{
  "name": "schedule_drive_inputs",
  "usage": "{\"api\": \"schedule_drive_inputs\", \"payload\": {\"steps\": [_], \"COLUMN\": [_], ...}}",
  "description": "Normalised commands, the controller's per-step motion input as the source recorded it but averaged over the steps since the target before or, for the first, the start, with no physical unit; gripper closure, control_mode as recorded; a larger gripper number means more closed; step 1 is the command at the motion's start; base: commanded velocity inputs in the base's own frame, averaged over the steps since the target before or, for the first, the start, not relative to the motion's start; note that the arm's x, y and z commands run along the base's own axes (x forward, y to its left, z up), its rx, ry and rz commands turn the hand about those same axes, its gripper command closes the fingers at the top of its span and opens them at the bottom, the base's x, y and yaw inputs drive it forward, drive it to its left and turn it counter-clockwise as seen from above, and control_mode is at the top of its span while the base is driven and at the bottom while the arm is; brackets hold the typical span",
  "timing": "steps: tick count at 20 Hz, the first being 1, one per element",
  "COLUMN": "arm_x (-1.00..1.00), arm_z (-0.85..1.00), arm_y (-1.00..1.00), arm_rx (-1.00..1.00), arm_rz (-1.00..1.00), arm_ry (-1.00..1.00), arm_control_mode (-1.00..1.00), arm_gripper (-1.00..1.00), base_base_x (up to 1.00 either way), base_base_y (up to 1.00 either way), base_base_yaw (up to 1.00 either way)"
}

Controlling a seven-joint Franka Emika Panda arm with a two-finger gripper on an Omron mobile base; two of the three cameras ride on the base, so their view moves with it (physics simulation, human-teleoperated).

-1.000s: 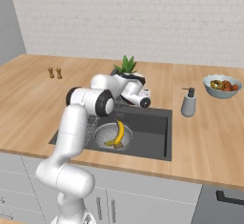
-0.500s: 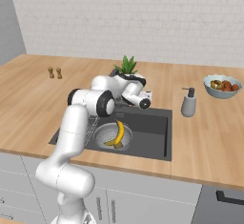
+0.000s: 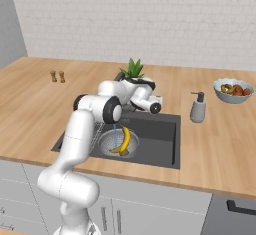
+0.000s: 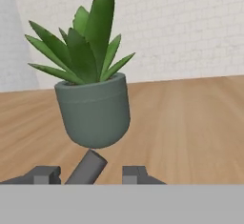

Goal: Put the colander in the sink, put the kiwi, banana, banana in the colander, and turn on the sink faucet and pour water over the colander.

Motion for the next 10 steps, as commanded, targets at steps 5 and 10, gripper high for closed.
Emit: {"api": "schedule_drive_inputs", "payload": {"steps": [5,10], "arm_x": [-0.12,-0.22], "arm_z": [-0.16,-0.05], "arm_y": [-0.61,-0.39], "arm_rx": [0.0,0.0], "arm_rz": [0.0,-0.01], "arm_ry": [0.01,0.0], "arm_control_mode": [-1.0,-1.0], "arm_gripper": [1.0,1.0], "base_base_x": [0.0,0.0], "base_base_y": [0.0,0.0], "base_base_yaw": [0.0,0.0]}}
